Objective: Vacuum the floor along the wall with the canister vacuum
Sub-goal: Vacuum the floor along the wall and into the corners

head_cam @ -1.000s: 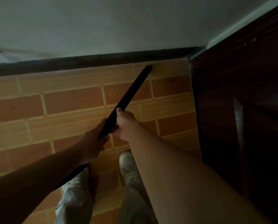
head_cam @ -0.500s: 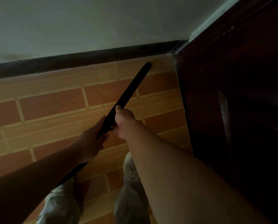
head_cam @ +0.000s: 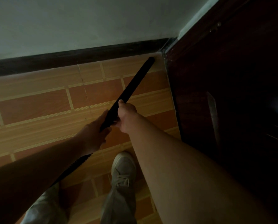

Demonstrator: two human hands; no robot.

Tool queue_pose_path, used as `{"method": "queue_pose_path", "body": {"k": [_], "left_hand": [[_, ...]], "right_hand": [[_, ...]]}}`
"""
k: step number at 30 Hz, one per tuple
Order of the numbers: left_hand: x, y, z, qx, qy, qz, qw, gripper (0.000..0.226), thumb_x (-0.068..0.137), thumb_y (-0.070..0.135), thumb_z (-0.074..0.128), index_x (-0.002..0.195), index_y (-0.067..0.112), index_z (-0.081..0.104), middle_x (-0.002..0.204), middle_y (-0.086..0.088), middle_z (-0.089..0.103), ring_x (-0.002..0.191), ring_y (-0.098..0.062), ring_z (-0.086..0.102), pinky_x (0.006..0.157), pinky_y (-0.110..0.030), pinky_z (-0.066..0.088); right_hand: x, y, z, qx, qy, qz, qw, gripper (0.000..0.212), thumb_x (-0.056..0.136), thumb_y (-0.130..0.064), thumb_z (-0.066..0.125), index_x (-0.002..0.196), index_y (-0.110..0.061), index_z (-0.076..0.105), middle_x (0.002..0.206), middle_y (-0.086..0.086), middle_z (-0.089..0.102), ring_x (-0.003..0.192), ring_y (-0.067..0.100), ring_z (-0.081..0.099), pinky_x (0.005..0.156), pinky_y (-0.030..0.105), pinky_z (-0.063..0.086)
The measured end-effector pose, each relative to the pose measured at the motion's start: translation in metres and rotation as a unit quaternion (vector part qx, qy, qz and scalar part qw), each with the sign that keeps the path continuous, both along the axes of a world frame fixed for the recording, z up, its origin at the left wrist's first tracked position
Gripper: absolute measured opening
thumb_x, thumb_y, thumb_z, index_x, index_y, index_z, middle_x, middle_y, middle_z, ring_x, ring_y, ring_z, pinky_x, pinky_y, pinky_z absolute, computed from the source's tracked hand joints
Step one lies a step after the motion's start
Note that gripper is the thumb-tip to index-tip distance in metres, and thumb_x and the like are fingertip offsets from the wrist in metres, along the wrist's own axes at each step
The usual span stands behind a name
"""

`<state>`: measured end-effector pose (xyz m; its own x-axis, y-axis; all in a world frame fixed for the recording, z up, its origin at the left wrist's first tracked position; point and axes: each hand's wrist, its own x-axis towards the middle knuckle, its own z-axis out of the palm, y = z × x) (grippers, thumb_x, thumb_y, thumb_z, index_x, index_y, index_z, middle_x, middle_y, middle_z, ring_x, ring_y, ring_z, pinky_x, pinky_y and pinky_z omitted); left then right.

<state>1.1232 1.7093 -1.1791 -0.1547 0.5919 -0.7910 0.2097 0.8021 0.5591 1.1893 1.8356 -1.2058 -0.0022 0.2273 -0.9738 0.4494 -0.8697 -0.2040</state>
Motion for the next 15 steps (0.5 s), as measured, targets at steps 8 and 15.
{"method": "queue_pose_path", "body": {"k": [8, 15], "left_hand": [[0.013, 0.022, -0.006, 0.006, -0.004, -0.012, 1.000, 0.073, 0.106, 0.027, 0.048, 0.158, 0.047, 0.001, 0.125, 0.003, 0.060, 0.076, -0.013, 0.070, 0.053, -0.024, 0.054], [0.024, 0.021, -0.007, 0.002, -0.015, -0.006, 1.000, 0.074, 0.106, 0.025, 0.049, 0.157, 0.046, 0.000, 0.119, 0.008, 0.055, 0.075, -0.009, 0.069, 0.050, -0.018, 0.050]], "right_hand": [[0.014, 0.021, -0.002, -0.002, -0.006, -0.009, 1.000, 0.043, 0.109, -0.040, 0.042, 0.138, -0.009, 0.050, 0.125, 0.018, 0.062, 0.113, 0.036, 0.065, 0.091, 0.053, 0.060], [0.026, 0.023, -0.006, -0.007, -0.013, -0.010, 1.000, 0.042, 0.109, -0.040, 0.043, 0.136, -0.009, 0.051, 0.114, 0.014, 0.061, 0.114, 0.035, 0.064, 0.093, 0.053, 0.059]]}}
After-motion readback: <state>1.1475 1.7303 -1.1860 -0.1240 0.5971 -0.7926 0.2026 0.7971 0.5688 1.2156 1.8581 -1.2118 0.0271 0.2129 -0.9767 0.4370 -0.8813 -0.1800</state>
